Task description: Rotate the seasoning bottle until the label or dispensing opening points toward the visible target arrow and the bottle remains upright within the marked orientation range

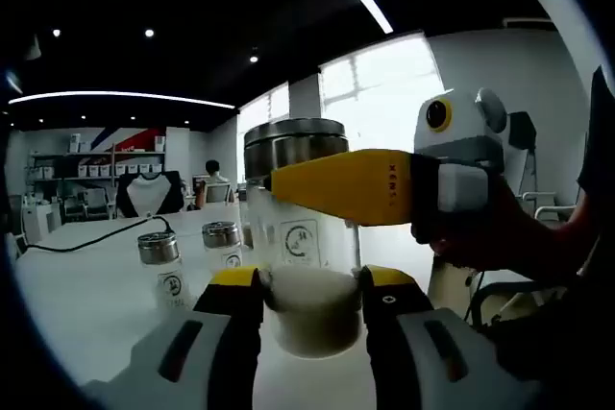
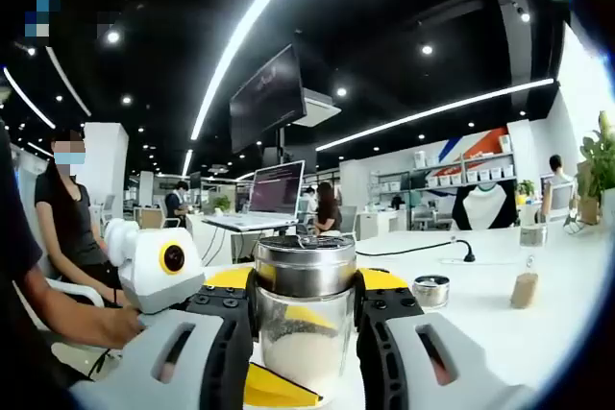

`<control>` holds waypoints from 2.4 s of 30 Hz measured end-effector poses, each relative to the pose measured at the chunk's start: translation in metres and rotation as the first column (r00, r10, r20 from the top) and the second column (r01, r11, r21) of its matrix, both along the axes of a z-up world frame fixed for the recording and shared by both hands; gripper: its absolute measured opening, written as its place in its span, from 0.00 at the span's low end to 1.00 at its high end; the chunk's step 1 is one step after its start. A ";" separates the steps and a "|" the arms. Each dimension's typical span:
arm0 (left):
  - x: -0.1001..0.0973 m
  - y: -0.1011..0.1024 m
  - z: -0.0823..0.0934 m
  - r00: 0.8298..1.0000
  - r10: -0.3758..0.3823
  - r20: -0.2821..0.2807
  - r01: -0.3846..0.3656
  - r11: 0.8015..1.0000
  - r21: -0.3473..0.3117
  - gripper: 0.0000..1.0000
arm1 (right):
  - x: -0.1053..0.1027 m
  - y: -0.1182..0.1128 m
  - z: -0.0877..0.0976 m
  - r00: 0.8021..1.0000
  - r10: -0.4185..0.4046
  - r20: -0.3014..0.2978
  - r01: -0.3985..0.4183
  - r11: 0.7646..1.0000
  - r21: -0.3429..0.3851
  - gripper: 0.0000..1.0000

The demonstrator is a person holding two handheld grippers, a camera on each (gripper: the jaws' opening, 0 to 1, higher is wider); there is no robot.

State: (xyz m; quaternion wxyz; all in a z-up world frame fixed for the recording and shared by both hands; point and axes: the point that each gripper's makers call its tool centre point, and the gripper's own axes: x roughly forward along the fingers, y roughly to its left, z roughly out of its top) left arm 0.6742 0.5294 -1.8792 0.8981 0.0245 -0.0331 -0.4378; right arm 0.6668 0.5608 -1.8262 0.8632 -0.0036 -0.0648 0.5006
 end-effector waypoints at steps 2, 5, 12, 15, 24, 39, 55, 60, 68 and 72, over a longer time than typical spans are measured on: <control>-0.002 0.000 0.001 1.000 -0.023 0.013 0.023 1.000 0.006 0.42 | -0.005 0.000 0.000 0.998 0.045 0.036 -0.043 0.998 -0.037 0.38; -0.014 -0.005 0.004 0.990 -0.144 -0.014 0.143 0.989 -0.041 0.42 | -0.010 -0.003 0.001 0.994 0.105 0.038 -0.103 0.993 -0.054 0.39; -0.024 -0.008 0.003 0.974 -0.226 0.006 0.226 0.974 -0.025 0.42 | -0.018 -0.006 -0.001 0.979 0.203 0.007 -0.203 0.979 -0.033 0.42; -0.027 -0.010 0.002 0.969 -0.248 0.004 0.248 0.969 -0.016 0.42 | -0.021 -0.005 -0.004 0.972 0.235 -0.016 -0.235 0.972 -0.020 0.42; -0.016 -0.019 -0.010 0.983 -0.181 -0.041 0.183 0.982 0.038 0.43 | -0.016 -0.004 -0.014 0.986 0.164 -0.044 -0.166 0.984 -0.064 0.39; 0.013 -0.016 -0.014 0.995 0.105 -0.003 -0.104 0.990 0.096 0.42 | 0.026 -0.018 -0.013 0.971 -0.218 -0.097 0.219 0.976 0.005 0.39; 0.025 -0.013 -0.021 0.987 0.161 0.016 -0.162 0.980 0.118 0.44 | 0.024 -0.017 -0.013 0.962 -0.263 -0.070 0.265 0.964 0.029 0.39; 0.023 -0.010 -0.020 0.995 0.101 -0.017 -0.099 0.989 0.110 0.43 | 0.013 -0.012 -0.014 0.993 -0.120 -0.007 0.120 0.992 -0.042 0.38; 0.006 -0.017 -0.021 0.996 -0.078 -0.031 0.081 0.990 0.120 0.43 | -0.002 -0.014 -0.019 0.999 0.025 0.043 -0.019 0.992 -0.125 0.38; -0.005 -0.021 -0.019 0.985 -0.173 -0.016 0.174 0.977 0.127 0.43 | -0.010 -0.012 -0.018 0.995 0.095 0.026 -0.091 0.989 -0.114 0.40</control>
